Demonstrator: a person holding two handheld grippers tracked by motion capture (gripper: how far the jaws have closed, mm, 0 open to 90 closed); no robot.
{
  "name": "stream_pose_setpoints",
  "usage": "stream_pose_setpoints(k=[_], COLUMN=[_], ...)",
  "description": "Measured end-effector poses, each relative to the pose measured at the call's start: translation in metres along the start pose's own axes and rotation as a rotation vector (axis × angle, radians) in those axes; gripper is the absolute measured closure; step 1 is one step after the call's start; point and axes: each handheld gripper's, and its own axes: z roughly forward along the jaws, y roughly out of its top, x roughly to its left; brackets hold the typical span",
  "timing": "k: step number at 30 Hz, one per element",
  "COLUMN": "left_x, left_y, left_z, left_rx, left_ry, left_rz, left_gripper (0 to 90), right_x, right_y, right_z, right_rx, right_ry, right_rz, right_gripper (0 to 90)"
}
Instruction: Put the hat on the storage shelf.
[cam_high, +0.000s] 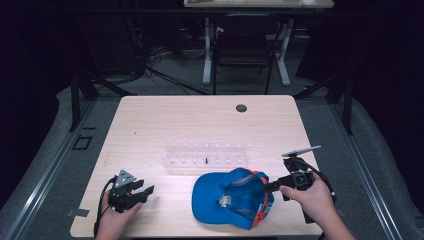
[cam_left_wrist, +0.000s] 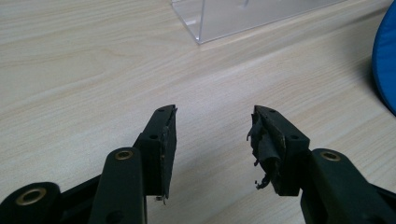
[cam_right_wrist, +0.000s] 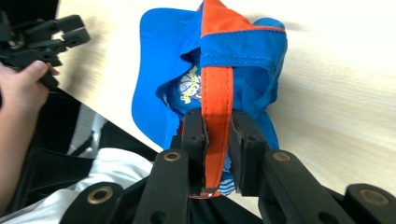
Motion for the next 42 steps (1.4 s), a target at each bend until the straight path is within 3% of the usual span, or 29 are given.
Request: stream_pose_setpoints(k=[1,12,19,24,33,37,42], left_x=[0.0,0.0,-0.001,-0.001,-0.002,-0.002,-0.003], left_y=[0.0,0.0,0.0,0.0,0.0,0.0,0.0], left_z=[0.0,0.0,0.001,0.001,0.001,0.001,0.002], left_rx=[0.004,0.005,0.014,0.01,0.007,0.013,0.021], left_ry=[-0.002,-0.003,-0.003,-0.001,-0.004,-0.004,0.008], left_rz=[0.001,0.003,0.006,0.005,0.01,0.009,0.018], left_gripper=[50.9,50.9,51.0,51.0,50.9,50.9,50.9], right_x=[0.003,0.023,0.036,0.048,0.075,0.086,0.097], right_y=[0.002,0.03,0.046,0.057,0.07,0.074,0.08], right_z=[0.0,-0.014,-0.018,-0.027,-0.048,-0.052,-0.061], right_rx=[-0.004,0.047,0.086,0.08,0.098,0.094,0.11], right_ry=[-0.011,-0.119,-0.154,-0.145,-0.14,-0.144,-0.115], right_rz=[0.017,-0.037,-0.058,-0.05,-0.091,-0.085,-0.094], right_gripper=[77.5,77.6,77.7,77.6,77.7,77.7,77.6])
